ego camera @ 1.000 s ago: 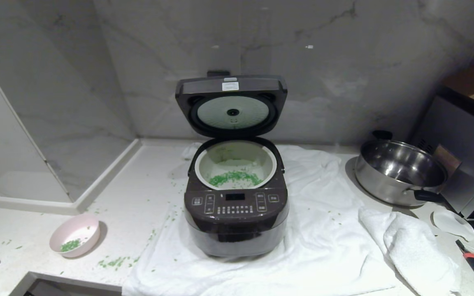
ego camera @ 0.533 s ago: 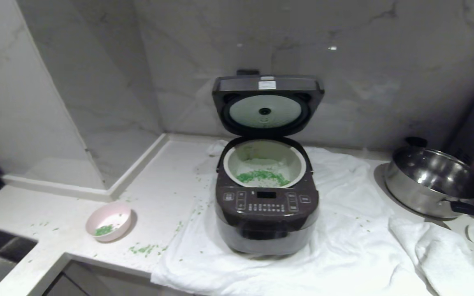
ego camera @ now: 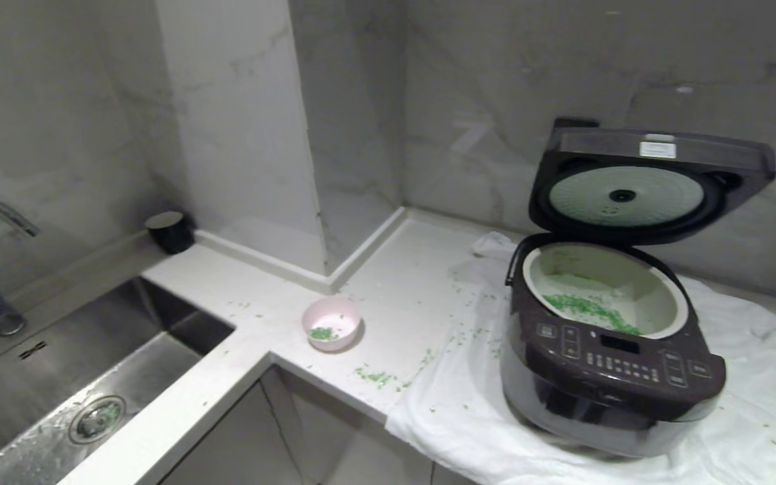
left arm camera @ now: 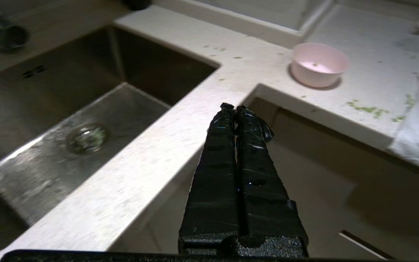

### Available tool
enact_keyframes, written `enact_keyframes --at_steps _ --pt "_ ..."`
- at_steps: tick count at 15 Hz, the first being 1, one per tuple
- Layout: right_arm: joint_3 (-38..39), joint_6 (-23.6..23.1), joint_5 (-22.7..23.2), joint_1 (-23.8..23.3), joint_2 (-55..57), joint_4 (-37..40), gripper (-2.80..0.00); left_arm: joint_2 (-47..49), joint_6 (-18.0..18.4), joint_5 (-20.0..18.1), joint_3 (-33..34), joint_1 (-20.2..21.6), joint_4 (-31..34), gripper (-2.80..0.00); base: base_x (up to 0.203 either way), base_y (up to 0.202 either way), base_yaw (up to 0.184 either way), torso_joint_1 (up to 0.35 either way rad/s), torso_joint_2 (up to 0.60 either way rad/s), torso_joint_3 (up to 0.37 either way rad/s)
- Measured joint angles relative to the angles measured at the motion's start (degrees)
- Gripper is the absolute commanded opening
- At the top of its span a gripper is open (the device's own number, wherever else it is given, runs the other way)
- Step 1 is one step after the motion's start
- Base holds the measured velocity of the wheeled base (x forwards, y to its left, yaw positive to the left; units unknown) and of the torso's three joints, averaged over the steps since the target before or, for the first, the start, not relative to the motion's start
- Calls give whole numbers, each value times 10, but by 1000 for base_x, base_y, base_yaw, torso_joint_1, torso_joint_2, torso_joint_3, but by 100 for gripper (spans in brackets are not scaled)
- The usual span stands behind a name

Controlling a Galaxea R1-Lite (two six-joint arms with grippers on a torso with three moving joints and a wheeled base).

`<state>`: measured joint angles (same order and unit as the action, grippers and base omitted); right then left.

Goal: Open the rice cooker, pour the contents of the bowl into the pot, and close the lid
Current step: Pick up the bowl on the table

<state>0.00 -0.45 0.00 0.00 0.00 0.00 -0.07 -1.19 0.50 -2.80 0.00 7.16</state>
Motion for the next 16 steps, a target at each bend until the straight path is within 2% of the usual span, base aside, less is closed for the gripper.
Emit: enact_keyframes --at_steps 6,12,16 --pt "0 1 0 0 0 0 -280 0 0 0 0 0 0 -280 -1 -7 140 1 1 3" --pt "0 1 0 0 0 0 -280 0 0 0 0 0 0 -280 0 0 0 0 0 0" --pt "0 2 -1 0 0 0 -280 0 0 0 0 0 0 -280 168 0 -1 -3 4 3"
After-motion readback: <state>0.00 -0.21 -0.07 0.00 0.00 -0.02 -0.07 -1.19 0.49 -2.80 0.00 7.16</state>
